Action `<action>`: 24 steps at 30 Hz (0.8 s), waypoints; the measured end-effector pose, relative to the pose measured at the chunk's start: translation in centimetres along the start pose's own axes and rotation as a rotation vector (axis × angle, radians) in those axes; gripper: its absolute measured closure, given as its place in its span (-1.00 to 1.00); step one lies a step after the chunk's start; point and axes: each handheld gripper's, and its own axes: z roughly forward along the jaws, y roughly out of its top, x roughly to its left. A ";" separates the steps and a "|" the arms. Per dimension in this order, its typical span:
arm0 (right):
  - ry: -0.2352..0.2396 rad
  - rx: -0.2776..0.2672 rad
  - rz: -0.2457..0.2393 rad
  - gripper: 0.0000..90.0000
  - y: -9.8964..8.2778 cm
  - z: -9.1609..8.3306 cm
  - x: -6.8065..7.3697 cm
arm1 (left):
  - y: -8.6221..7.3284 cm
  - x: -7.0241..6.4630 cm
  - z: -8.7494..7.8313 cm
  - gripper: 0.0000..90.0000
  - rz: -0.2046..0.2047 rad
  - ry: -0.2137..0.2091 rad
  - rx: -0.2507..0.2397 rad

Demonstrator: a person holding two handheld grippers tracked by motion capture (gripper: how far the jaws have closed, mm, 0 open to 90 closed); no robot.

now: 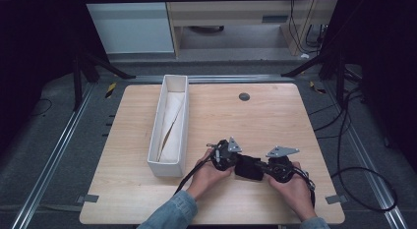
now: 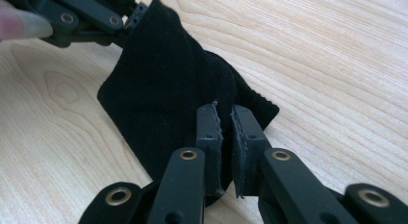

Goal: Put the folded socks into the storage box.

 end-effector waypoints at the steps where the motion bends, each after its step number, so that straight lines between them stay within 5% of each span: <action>1: 0.002 -0.002 0.001 0.86 0.0 0.1 -0.1 | -0.1 0.1 0.1 0.92 -0.002 -0.003 -0.003; 24: -0.034 -0.002 -0.053 0.86 -0.1 0.2 0.8 | -1.1 0.0 -0.2 0.93 -0.021 0.007 -0.013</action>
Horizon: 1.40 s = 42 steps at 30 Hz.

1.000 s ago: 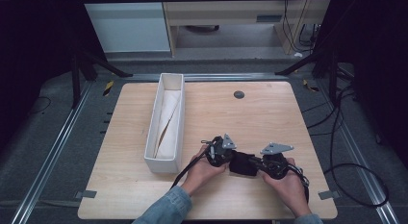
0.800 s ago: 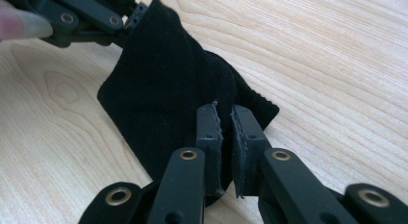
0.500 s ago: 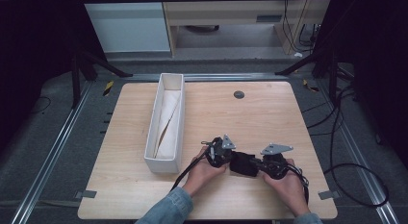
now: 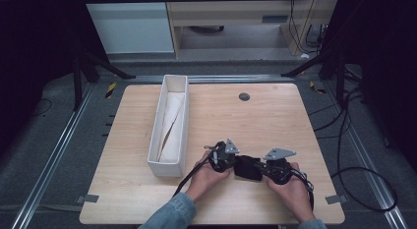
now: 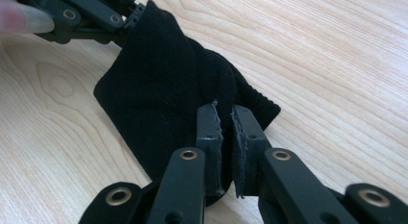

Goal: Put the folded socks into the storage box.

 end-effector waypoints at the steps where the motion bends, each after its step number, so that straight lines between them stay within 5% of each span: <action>1: 0.007 -0.001 0.002 0.86 0.0 0.1 0.0 | -0.1 0.0 -0.1 0.93 0.000 0.004 -0.001; 10: 0.017 -0.010 -0.012 0.83 0.5 0.7 0.6 | -0.9 0.5 -0.7 0.92 -0.022 0.010 -0.011; 16: -0.011 -0.034 -0.030 0.40 0.8 0.2 0.7 | -1.0 0.6 -0.9 0.83 -0.027 0.019 -0.040; 25: -0.068 -0.101 -0.072 0.00 1.4 -2.2 1.1 | -0.9 0.7 -2.3 0.20 -0.041 0.075 -0.093; 34: -0.090 -0.129 -0.113 -0.05 2.0 -4.8 2.4 | -1.4 0.5 -4.8 -0.12 -0.049 0.061 -0.120; 42: -0.077 -0.114 -0.130 -0.13 2.0 -4.9 3.8 | -2.5 -0.6 -6.3 -0.45 -0.024 0.021 -0.135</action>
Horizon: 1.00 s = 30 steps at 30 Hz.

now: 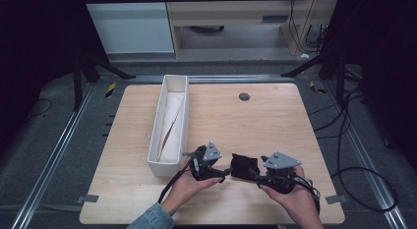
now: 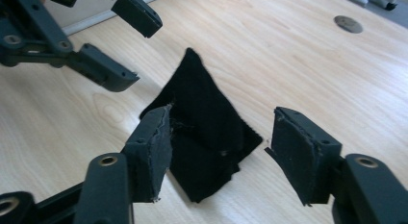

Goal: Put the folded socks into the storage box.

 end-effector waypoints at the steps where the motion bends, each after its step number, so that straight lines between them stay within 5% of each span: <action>1: 0.002 0.002 -0.003 -0.13 0.0 0.1 0.2 | -0.2 0.0 -0.1 -0.51 -0.004 -0.001 0.000; 11: 0.030 0.023 -0.018 -0.07 -0.1 0.8 1.4 | -1.9 -0.7 -0.8 -0.64 -0.029 -0.016 0.000; 20: 0.056 0.047 -0.052 0.06 0.1 1.1 2.2 | -2.7 -1.5 -1.2 -0.64 -0.011 -0.041 -0.001; 30: 0.073 0.065 -0.098 0.20 0.2 1.7 3.1 | -3.6 -1.3 -1.6 -0.64 -0.022 -0.024 0.003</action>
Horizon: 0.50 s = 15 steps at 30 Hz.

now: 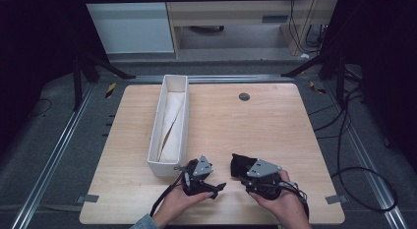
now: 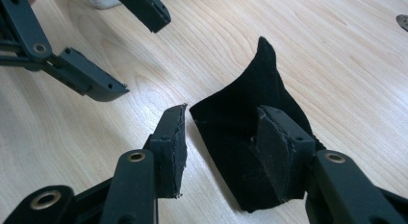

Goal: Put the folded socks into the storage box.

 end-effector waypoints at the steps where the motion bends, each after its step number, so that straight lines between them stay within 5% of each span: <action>1: -0.001 0.002 -0.004 0.20 0.0 0.1 0.0 | 0.0 0.0 0.0 -0.64 -0.003 0.000 0.000; 15: -0.005 0.065 -0.053 -0.04 0.7 3.5 -0.8 | -0.5 0.2 0.0 -0.63 -0.008 -0.008 0.014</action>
